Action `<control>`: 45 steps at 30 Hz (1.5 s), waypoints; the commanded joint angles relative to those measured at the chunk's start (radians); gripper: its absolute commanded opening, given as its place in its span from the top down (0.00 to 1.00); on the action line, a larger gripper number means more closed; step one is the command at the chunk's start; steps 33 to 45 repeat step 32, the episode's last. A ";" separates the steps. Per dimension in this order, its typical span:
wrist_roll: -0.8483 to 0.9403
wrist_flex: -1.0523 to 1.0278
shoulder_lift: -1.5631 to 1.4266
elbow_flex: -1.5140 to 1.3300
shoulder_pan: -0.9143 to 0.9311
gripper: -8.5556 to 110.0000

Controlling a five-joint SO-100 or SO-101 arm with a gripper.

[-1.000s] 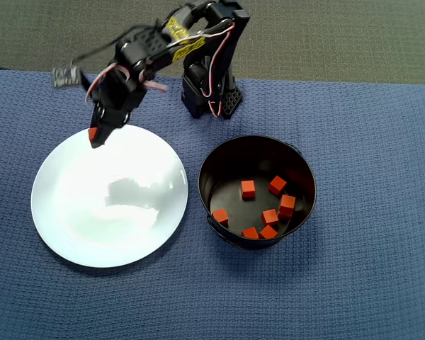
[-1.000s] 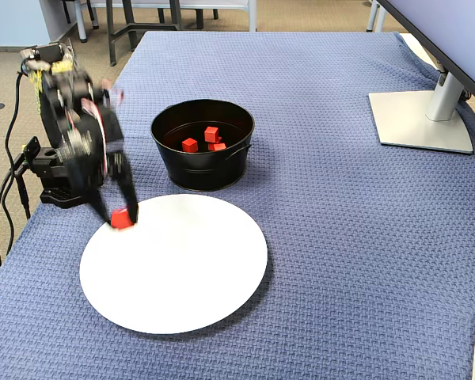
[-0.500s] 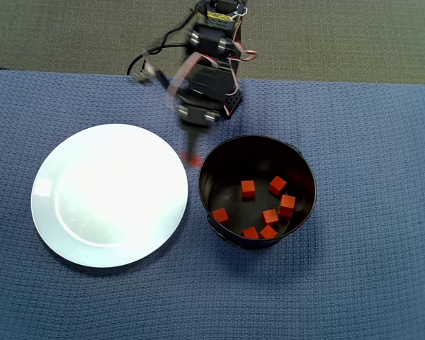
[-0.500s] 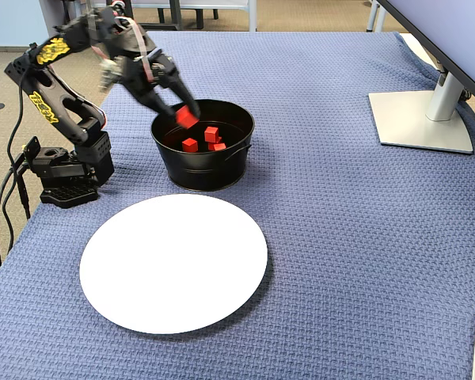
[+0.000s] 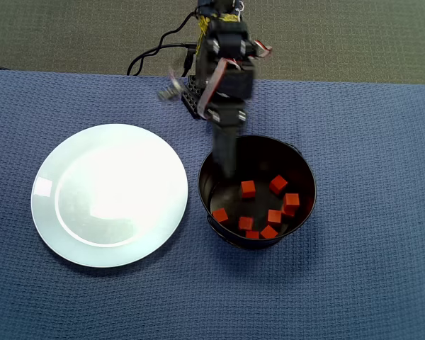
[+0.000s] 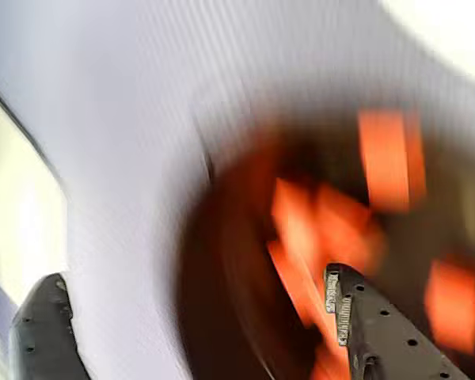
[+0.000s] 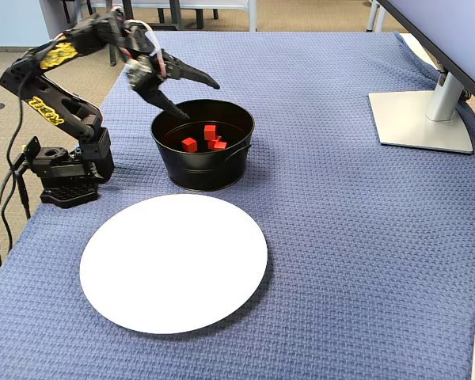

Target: Pick up the red cubes from the white plate and place them in the black recipient

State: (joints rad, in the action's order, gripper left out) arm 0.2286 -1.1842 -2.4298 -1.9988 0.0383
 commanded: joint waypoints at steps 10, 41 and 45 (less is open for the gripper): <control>-0.046 -0.265 -0.515 -0.305 0.058 0.88; -0.003 -0.117 -0.689 -0.772 0.084 0.89; -0.003 -0.117 -0.689 -0.772 0.084 0.89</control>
